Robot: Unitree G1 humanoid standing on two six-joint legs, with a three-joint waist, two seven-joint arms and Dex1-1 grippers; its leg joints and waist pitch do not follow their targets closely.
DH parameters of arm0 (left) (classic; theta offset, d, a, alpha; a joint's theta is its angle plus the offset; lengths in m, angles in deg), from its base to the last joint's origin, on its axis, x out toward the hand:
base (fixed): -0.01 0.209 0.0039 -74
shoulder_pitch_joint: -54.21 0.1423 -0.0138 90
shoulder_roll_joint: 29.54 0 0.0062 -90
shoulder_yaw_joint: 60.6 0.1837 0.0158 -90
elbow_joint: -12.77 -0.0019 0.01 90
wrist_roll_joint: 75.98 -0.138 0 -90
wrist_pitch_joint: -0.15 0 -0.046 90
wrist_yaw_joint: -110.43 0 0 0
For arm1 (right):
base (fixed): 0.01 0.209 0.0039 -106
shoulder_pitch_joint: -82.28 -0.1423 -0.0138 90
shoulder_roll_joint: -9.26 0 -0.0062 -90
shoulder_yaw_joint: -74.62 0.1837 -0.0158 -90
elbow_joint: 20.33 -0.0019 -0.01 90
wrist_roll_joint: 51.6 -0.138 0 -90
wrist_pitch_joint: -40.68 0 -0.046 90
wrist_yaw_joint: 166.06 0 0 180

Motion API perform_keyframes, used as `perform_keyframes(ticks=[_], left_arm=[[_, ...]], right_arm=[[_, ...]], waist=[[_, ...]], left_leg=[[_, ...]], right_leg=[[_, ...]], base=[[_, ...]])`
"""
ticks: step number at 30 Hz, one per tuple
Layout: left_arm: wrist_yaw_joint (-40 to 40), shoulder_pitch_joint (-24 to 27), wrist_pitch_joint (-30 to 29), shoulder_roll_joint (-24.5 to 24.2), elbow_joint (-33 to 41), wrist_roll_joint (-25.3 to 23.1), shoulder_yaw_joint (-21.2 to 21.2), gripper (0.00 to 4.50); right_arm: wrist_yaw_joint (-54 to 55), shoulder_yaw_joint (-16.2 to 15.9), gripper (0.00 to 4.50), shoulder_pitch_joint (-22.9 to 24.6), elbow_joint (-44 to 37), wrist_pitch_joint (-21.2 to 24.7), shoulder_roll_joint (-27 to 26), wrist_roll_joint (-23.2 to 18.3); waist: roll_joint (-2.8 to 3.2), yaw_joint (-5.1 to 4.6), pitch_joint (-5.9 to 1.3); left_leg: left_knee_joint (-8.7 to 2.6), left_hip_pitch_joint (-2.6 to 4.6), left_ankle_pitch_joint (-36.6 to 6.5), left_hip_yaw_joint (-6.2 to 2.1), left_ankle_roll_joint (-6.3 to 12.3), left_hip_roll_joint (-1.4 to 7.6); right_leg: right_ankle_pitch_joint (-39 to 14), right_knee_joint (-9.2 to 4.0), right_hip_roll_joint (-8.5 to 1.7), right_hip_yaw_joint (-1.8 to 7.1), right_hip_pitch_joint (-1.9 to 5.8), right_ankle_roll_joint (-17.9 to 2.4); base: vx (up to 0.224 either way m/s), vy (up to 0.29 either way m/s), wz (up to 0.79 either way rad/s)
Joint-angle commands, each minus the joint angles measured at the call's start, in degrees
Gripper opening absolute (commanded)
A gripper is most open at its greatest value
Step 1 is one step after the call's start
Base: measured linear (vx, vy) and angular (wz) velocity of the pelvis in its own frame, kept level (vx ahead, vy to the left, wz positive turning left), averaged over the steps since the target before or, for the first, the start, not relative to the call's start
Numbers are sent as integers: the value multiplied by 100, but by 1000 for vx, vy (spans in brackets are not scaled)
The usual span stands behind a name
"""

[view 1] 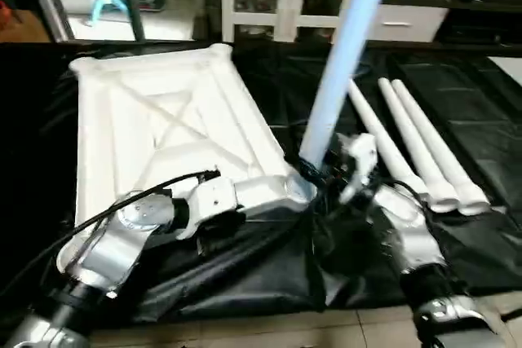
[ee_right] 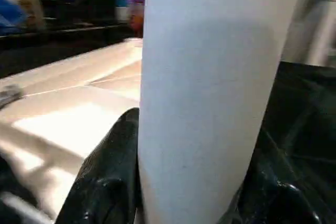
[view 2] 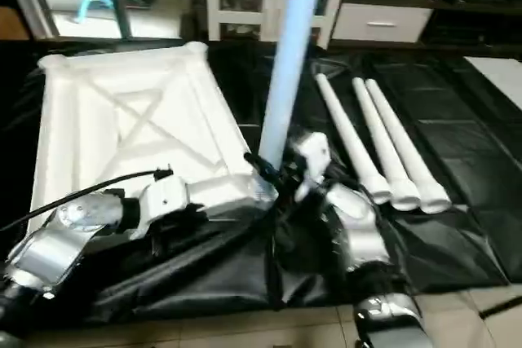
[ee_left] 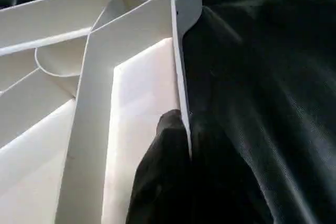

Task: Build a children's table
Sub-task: Insert table leg to table base

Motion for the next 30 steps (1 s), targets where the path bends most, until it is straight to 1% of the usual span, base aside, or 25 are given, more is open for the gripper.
perform_keyframes(ticks=[1,3,6,7,9,10,11,12,13,14,15,17,18,19,20,21,22,23,24,25,26,27,28,29,30], left_arm=[[237,-18,-234,81,-139,-70,53,0],[508,-162,-465,295,-248,-87,-24,0],[986,-399,-824,653,-418,-167,-125,0],[1251,-503,-920,801,-510,-242,-162,0],[1895,-757,-1173,1183,-739,-371,-289,0],[2615,-991,-1455,1581,-938,-426,-525,0],[2933,-1085,-1560,1745,-1017,-451,-637,0],[3185,-1182,-1613,1894,-1087,-464,-712,0],[3185,-1182,-1613,1894,-1087,-464,-712,0],[3445,-1312,-1623,2046,-1184,-475,-768,0],[3529,-1361,-1618,2093,-1223,-487,-783,0],[3570,-1418,-1629,2143,-1248,-492,-790,0],[3544,-1408,-1573,2133,-1236,-527,-788,0],[3544,-1408,-1573,2133,-1236,-527,-788,0],[3507,-1387,-1569,2110,-1222,-539,-784,0],[3493,-1380,-1563,2098,-1219,-543,-779,0],[3486,-1360,-1537,2060,-1212,-551,-762,0],[3487,-1335,-1543,2016,-1208,-554,-746,0],[3447,-1306,-1511,1958,-1200,-556,-726,0],[3410,-1277,-1472,1887,-1201,-553,-698,0],[3340,-1246,-1455,1827,-1201,-536,-675,0],[3276,-1224,-1449,1787,-1202,-516,-659,0],[3276,-1224,-1449,1787,-1202,-516,-659,0],[3001,-1155,-1379,1683,-1150,-460,-584,0],[2906,-1129,-1371,1647,-1129,-439,-562,0]], right_arm=[[987,203,185,289,928,225,218,600],[1260,186,185,187,1029,153,125,668],[1766,175,185,-8,1281,67,-36,744],[2039,193,185,-99,1402,79,-93,765],[2759,223,185,-314,1679,96,-207,858],[3506,193,185,-488,1892,85,-241,1050],[3795,192,185,-557,1983,60,-258,1116],[4053,236,185,-629,2053,60,-306,1112],[4053,236,185,-629,2053,60,-306,1112],[4293,265,185,-719,2127,17,-371,1129],[4356,253,185,-756,2163,-24,-390,1157],[4327,258,185,-807,2171,-94,-447,1141],[4174,226,185,-860,2202,-250,-513,1182],[4174,226,185,-860,2202,-250,-513,1182],[4108,230,185,-872,2223,-311,-529,1181],[4089,234,185,-873,2226,-325,-533,1176],[4068,233,185,-883,2244,-372,-535,1188],[4065,224,185,-896,2279,-465,-535,1215],[3983,235,185,-895,2272,-533,-536,1193],[3892,248,185,-902,2278,-632,-541,1167],[3783,255,185,-896,2261,-732,-537,1139],[3698,262,185,-890,2244,-813,-532,1125],[3698,262,185,-890,2244,-813,-532,1125],[3237,349,185,-856,2150,-911,-545,957],[3027,391,185,-844,2105,-922,-551,864]], waist=[[96,-85,-40],[89,-86,-54],[107,-87,-12],[120,-90,-8],[114,-112,-13],[94,-86,-1],[113,-86,9],[112,-102,15],[101,-125,25],[105,-150,31],[170,-132,32],[171,-131,17],[132,-122,-16],[108,-125,-11],[68,-113,2],[55,-99,6],[53,-65,5],[66,-41,-18],[72,-32,-33],[73,-29,-44],[79,-23,-65],[61,-21,-75],[61,-21,-75],[38,-5,-76],[32,11,-78]], left_leg=[[-606,235,-3853,-381,-629,385],[-615,236,-3814,-370,-587,379],[-610,280,-3920,-361,-549,365],[-611,297,-3958,-366,-554,359],[-634,276,-3997,-381,-554,342],[-580,385,-4035,-315,-485,303],[-560,417,-4064,-312,-462,290],[-546,428,-4107,-315,-437,276],[-572,389,-4210,-355,-384,265],[-672,288,-4359,-398,-371,298],[-804,224,-4530,-379,-388,336],[-882,180,-4600,-335,-393,370],[-792,268,-4380,-268,-367,319],[-709,303,-4224,-264,-322,287],[-577,298,-3784,-287,-161,251],[-553,251,-3523,-303,-66,254],[-558,170,-3053,-328,48,288],[-589,129,-2768,-329,62,323],[-610,128,-2626,-307,33,348],[-612,128,-2579,-295,29,355],[-613,114,-2405,-271,48,364],[-603,79,-2183,-235,134,352],[-603,79,-2183,-235,134,352],[-549,83,-2006,-198,281,335],[-526,68,-1912,-196,369,345]], right_leg=[[-3327,-569,-420,173,-231,-431],[-3264,-591,-429,167,-207,-411],[-3317,-641,-418,151,-259,-413],[-3293,-651,-417,128,-258,-409],[-3169,-636,-397,77,-222,-392],[-3282,-708,-394,66,-323,-345],[-3362,-735,-395,53,-357,-322],[-3422,-756,-385,24,-360,-287],[-3471,-774,-376,-54,-299,-183],[-3187,-697,-353,-123,-171,-164],[-2736,-603,-320,-206,-66,-219],[-2324,-501,-338,-228,-5,-320],[-2354,-599,-427,-160,-102,-427],[-2561,-685,-489,-125,-166,-432],[-2973,-794,-620,-60,-185,-406],[-3116,-809,-669,-31,-151,-397],[-3153,-789,-704,2,-80,-408],[-2853,-731,-663,6,-42,-487],[-2371,-669,-606,9,-43,-627],[-2125,-639,-588,14,-39,-702],[-1655,-580,-572,22,-14,-846],[-1355,-544,-571,33,16,-954],[-1355,-544,-571,33,16,-954],[-1440,-556,-601,61,13,-1002],[-1641,-563,-626,78,10,-980]], base=[[0,0,0],[0,0,0],[0,0,0],[0,0,0],[-25,25,-2],[0,0,0],[0,0,0],[0,0,0],[0,0,0],[0,0,0],[-21,56,-11],[-11,28,-6],[0,0,0],[0,0,0],[0,0,0],[0,0,0],[0,0,0],[0,0,0],[0,0,0],[0,0,0],[0,0,0],[0,0,0],[0,0,0],[0,0,0],[0,0,0]])
